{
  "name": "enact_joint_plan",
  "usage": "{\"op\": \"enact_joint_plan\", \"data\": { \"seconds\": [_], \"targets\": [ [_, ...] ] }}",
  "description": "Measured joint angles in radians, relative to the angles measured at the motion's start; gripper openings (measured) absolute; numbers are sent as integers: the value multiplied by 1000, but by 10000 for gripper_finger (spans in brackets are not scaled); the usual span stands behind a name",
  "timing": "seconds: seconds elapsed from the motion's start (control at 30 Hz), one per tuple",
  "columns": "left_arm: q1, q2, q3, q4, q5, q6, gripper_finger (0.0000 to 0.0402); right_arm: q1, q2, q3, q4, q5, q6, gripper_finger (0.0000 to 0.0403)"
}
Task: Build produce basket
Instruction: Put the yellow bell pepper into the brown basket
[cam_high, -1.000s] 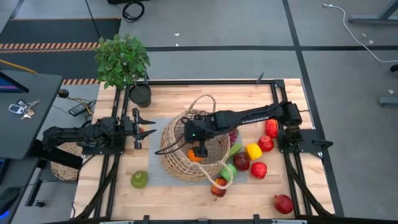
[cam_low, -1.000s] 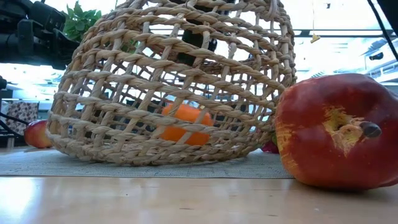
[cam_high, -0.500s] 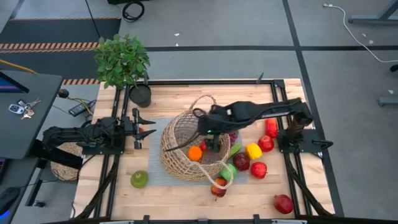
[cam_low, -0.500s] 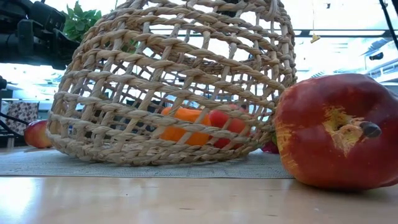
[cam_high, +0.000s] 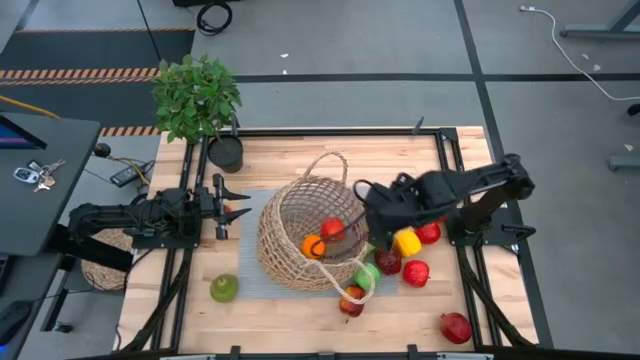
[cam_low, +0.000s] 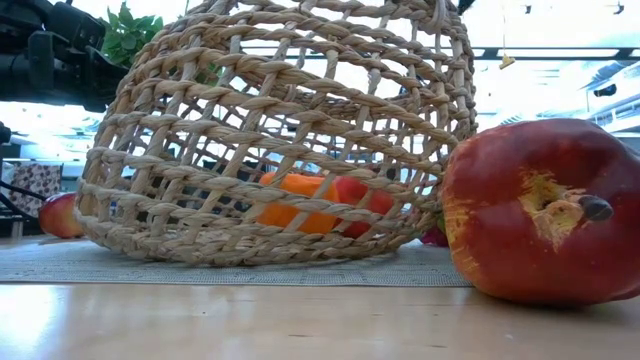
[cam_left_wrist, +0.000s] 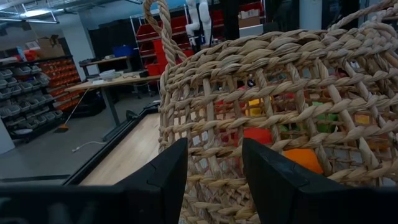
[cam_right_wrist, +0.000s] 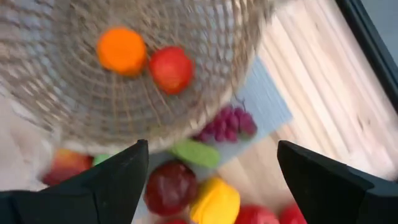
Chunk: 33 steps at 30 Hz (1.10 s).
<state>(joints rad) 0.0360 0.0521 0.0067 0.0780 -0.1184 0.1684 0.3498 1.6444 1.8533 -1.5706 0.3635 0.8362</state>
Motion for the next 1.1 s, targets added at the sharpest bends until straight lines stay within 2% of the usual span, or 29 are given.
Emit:
{"op": "enact_joint_plan", "data": {
  "seconds": [0.2, 0.37, 0.53, 0.67, 1.1],
  "targets": [
    [0, 0, 0, 0, 0, 0, 160, 95, -138, -288, 95, 12, 185, 358],
    [0, 0, 0, 0, 0, 0, 160, 169, -246, -545, 302, -18, 321, 358],
    [0, 0, 0, 0, 0, 0, 160, 213, -272, -741, 439, -54, 423, 358],
    [0, 0, 0, 0, 0, 0, 160, 239, -250, -818, 452, -74, 440, 358],
    [0, 0, 0, 0, 0, 0, 160, 268, -264, -920, 455, -113, 348, 350]
  ]
}}
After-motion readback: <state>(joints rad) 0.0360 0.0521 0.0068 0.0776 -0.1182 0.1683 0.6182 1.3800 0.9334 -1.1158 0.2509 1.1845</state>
